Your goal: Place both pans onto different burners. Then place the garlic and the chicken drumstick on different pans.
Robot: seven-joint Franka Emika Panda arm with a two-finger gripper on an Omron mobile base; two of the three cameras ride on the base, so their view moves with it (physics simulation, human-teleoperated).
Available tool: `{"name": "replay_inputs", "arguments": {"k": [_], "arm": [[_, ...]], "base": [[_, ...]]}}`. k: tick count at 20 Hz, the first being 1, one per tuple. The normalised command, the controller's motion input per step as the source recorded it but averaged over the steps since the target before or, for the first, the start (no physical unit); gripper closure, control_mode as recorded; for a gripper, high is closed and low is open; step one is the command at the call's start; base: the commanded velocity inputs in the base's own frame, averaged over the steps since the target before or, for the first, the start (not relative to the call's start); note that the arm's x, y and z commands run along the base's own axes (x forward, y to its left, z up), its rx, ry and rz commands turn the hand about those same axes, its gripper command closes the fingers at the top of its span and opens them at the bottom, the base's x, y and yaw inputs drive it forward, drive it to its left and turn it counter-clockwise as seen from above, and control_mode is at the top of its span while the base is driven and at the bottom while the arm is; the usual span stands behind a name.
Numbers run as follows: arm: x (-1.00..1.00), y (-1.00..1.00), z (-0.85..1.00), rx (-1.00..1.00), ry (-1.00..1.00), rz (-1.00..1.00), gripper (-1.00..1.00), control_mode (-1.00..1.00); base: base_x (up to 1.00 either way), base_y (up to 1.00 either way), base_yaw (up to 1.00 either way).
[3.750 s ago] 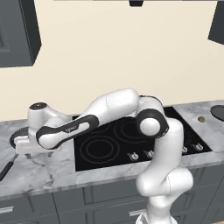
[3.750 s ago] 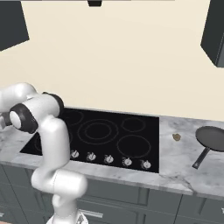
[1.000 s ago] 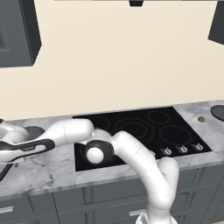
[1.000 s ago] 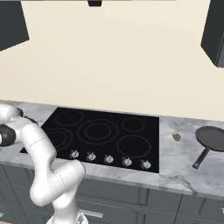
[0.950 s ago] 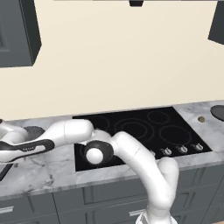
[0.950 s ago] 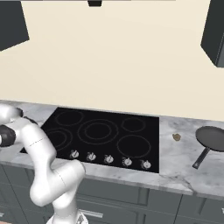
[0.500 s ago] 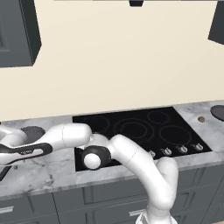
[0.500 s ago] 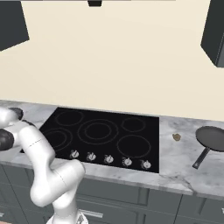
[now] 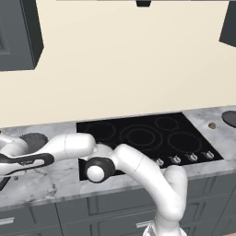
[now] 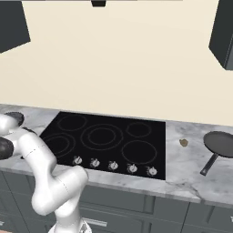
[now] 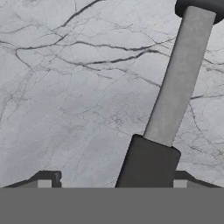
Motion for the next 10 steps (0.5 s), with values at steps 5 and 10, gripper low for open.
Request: {"name": "replay_inputs", "arguments": {"k": [5, 10], "arm": [[0.02, -0.02, 0.01, 0.01, 0.02, 0.00, 1.00, -1.00], [0.03, -0.15, 0.07, 0.03, 0.00, -0.02, 1.00, -1.00]], "base": [[0.00, 0.00, 0.00], [0.00, 0.00, 0.00]]}}
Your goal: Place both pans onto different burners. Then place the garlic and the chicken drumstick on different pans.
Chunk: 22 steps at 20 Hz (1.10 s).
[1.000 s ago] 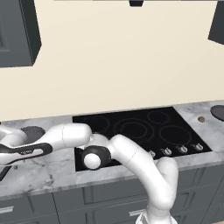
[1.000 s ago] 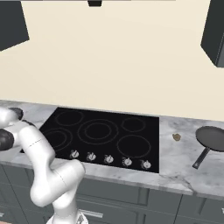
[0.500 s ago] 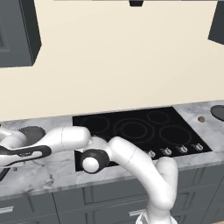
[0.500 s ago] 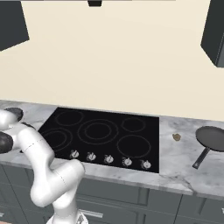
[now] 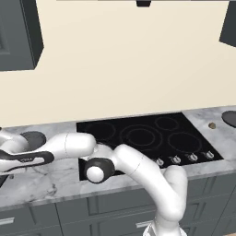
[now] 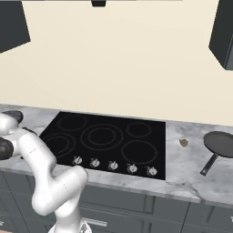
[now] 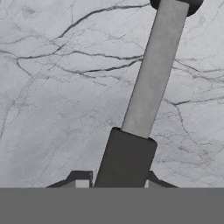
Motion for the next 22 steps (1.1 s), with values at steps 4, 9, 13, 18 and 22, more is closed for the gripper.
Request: {"name": "replay_inputs", "arguments": {"k": [4, 9, 13, 18, 22], "arm": [[-0.10, -0.02, 0.14, 0.00, -0.04, -0.06, 1.00, -1.00], [-0.26, -0.11, 0.13, 0.00, -0.01, -0.09, 1.00, -1.00], [-0.19, -0.38, 0.23, 0.04, 0.02, -0.08, 1.00, -1.00], [-0.17, -0.62, 0.09, 0.06, 0.02, -0.04, 1.00, -1.00], [-0.17, -0.78, 0.00, 0.07, 0.01, -0.01, 1.00, -1.00]], "base": [[0.00, 0.00, 0.00], [0.00, 0.00, 0.00], [0.00, 0.00, 0.00], [0.00, 0.00, 0.00], [0.00, 0.00, 0.00]]}}
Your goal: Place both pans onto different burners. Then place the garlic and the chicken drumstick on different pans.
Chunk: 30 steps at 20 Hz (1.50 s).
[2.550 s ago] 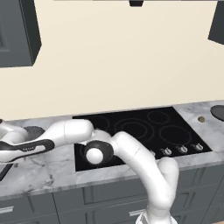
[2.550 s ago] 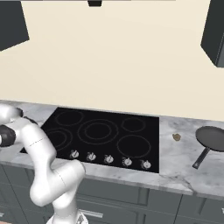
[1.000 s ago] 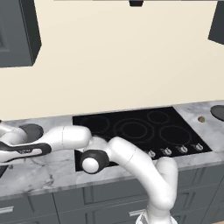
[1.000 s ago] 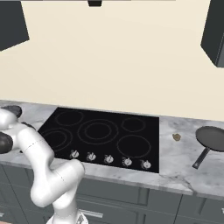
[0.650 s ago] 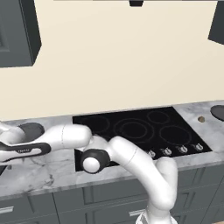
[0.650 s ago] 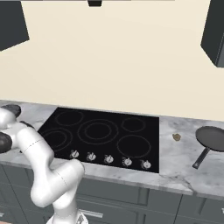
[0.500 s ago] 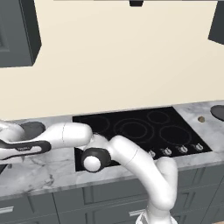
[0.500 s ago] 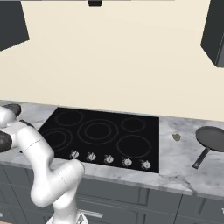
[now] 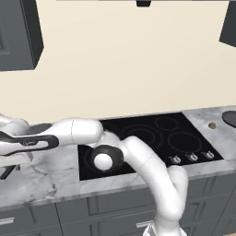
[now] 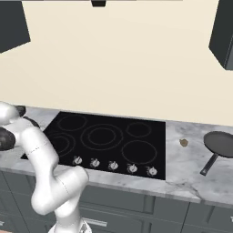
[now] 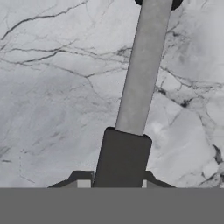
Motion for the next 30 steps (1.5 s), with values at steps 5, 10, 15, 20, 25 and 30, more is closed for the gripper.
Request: {"name": "replay_inputs", "arguments": {"k": [5, 10, 15, 20, 25, 30], "arm": [[-0.22, -0.85, 0.00, 0.10, 0.00, 0.00, 1.00, -1.00], [-0.28, -0.89, 0.00, 0.13, 0.00, 0.00, 1.00, -1.00], [-0.27, -0.82, 0.00, 0.16, 0.05, 0.00, 1.00, -1.00], [-0.29, -0.97, 0.00, 0.18, 0.03, 0.00, 1.00, -1.00], [-0.32, -0.93, -0.01, 0.13, 0.00, 0.00, 1.00, -1.00], [-0.28, -0.76, 0.00, 0.04, 0.00, 0.00, 1.00, -1.00]], "base": [[0.00, 0.00, 0.00], [0.00, 0.00, 0.00], [0.00, 0.00, 0.00], [0.00, 0.00, 0.00], [0.00, 0.00, 0.00], [0.00, 0.00, 0.00]]}}
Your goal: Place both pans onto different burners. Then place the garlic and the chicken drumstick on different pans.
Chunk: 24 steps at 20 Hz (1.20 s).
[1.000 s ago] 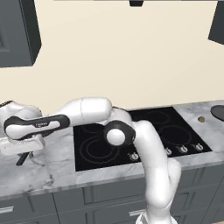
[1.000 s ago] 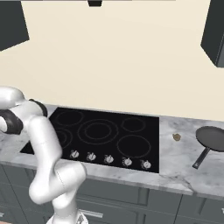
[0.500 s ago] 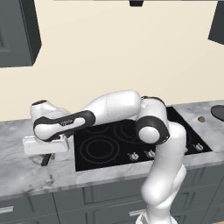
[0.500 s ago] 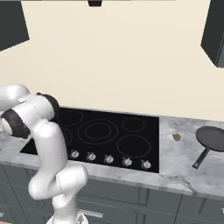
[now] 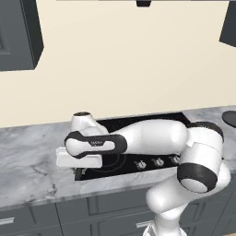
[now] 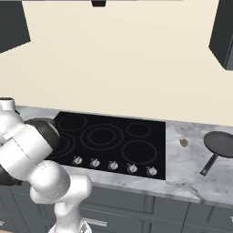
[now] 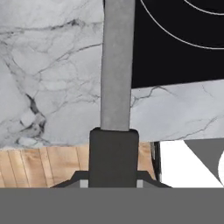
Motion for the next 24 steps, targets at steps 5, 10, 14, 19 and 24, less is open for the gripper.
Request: {"name": "replay_inputs", "arguments": {"k": [5, 10, 14, 19, 24], "arm": [[-0.09, -0.54, 0.00, 0.06, 0.02, -0.02, 1.00, -1.00], [0.00, -0.20, 0.00, 0.05, 0.09, -0.20, 1.00, -1.00], [0.00, -0.16, 0.00, 0.01, 0.07, -0.20, 1.00, -1.00], [0.05, -0.10, 0.00, 0.00, 0.06, -0.13, 1.00, -1.00], [0.28, 0.02, -0.02, 0.00, 0.06, -0.02, 1.00, -1.00]], "base": [[0.00, 0.00, 0.00], [0.00, 0.00, 0.00], [0.00, 0.00, 0.00], [0.00, 0.00, 0.00], [0.00, 0.00, 0.00]]}}
